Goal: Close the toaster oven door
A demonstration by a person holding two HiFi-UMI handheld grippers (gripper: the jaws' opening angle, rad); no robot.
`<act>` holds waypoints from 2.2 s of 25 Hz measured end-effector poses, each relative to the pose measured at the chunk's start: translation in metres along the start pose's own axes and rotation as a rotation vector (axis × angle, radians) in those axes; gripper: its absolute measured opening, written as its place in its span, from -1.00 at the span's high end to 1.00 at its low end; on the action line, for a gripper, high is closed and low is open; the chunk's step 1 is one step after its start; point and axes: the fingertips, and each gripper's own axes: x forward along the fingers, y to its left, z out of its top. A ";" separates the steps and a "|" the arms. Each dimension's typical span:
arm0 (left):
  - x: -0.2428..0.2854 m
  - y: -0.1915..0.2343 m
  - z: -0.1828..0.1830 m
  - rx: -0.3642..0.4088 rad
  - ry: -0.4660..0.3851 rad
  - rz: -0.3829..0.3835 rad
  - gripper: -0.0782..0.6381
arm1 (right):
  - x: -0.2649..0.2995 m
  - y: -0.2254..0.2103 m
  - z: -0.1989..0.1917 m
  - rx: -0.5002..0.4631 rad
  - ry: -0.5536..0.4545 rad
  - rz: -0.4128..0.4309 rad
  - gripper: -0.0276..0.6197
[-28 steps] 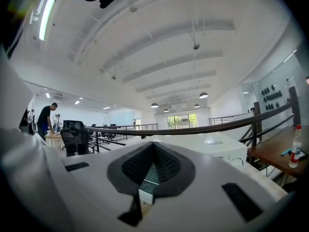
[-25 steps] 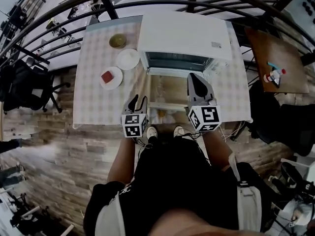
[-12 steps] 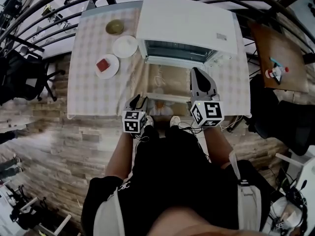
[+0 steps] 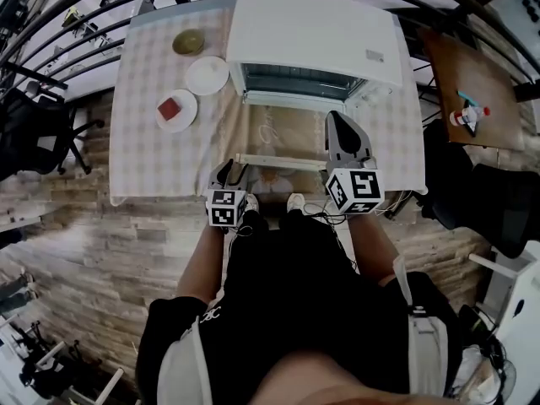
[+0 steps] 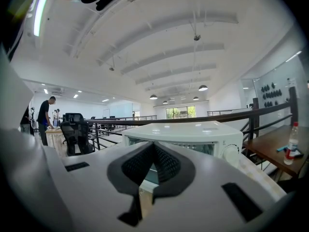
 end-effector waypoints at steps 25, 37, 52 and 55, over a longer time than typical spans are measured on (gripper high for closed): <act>0.030 -0.009 0.013 -0.034 -0.003 -0.131 0.30 | -0.025 -0.040 0.011 0.027 -0.012 -0.107 0.91; 0.010 -0.019 0.094 -0.158 -0.165 -0.308 0.46 | -0.036 -0.050 0.031 0.028 -0.066 -0.137 0.91; 0.011 -0.015 0.169 -0.450 -0.174 -0.513 0.46 | -0.059 -0.077 0.044 0.066 -0.127 -0.226 0.91; 0.013 -0.015 0.179 -0.484 -0.161 -0.539 0.46 | -0.063 -0.082 0.043 0.078 -0.133 -0.243 0.91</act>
